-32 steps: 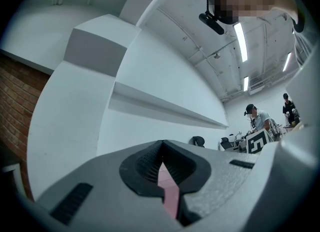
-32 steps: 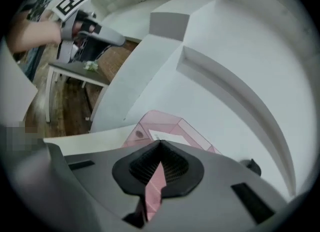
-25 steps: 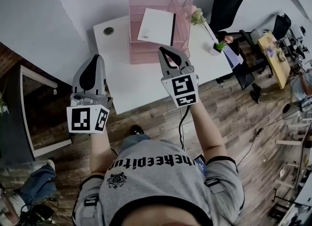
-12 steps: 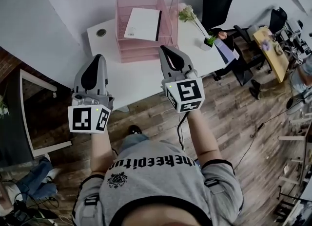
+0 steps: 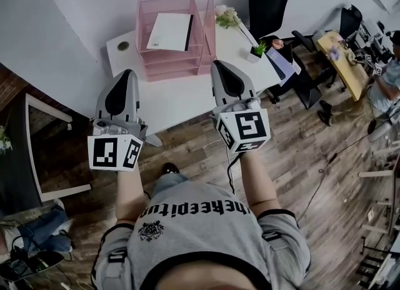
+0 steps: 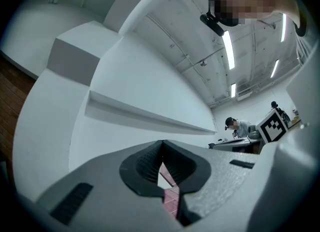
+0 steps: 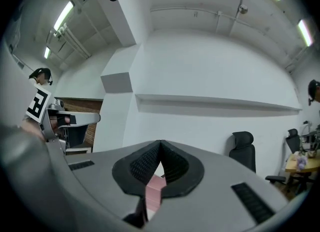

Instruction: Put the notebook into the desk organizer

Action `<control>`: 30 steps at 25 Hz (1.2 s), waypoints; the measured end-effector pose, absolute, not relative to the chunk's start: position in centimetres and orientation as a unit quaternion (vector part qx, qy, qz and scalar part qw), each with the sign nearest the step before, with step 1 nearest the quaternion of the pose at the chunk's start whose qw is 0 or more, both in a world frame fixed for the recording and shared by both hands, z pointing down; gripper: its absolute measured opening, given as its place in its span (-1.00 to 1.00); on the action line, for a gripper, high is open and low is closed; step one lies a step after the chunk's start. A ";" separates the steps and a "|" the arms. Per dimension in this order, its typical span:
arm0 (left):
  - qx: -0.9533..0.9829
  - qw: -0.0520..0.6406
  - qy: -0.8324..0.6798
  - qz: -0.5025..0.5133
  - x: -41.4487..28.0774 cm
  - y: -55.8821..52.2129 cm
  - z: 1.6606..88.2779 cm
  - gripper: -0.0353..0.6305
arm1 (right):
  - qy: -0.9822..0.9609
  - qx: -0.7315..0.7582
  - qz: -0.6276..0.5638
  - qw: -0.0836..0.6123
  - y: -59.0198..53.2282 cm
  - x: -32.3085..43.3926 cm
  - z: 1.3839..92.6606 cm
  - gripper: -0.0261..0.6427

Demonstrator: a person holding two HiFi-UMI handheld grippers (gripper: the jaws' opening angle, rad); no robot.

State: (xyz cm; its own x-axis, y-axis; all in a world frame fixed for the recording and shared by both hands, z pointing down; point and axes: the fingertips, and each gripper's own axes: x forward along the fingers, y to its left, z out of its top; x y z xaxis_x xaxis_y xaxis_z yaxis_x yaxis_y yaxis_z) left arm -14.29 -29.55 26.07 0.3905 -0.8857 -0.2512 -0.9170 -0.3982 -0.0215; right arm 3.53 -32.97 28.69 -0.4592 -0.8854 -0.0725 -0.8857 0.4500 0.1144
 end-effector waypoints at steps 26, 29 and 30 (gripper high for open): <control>-0.839 0.083 0.526 0.112 -8.3 -23.7 24.8 -0.88 | 0.823 -0.558 0.081 0.061 -24.8 10.8 25.8 -0.92; -0.840 0.083 0.525 0.112 -7.9 -23.1 24.6 -0.88 | 0.821 -0.563 0.076 0.060 -24.2 11.2 25.8 -0.92; -0.840 0.083 0.525 0.112 -7.9 -23.0 24.6 -0.88 | 0.821 -0.563 0.075 0.060 -24.1 11.3 25.9 -0.92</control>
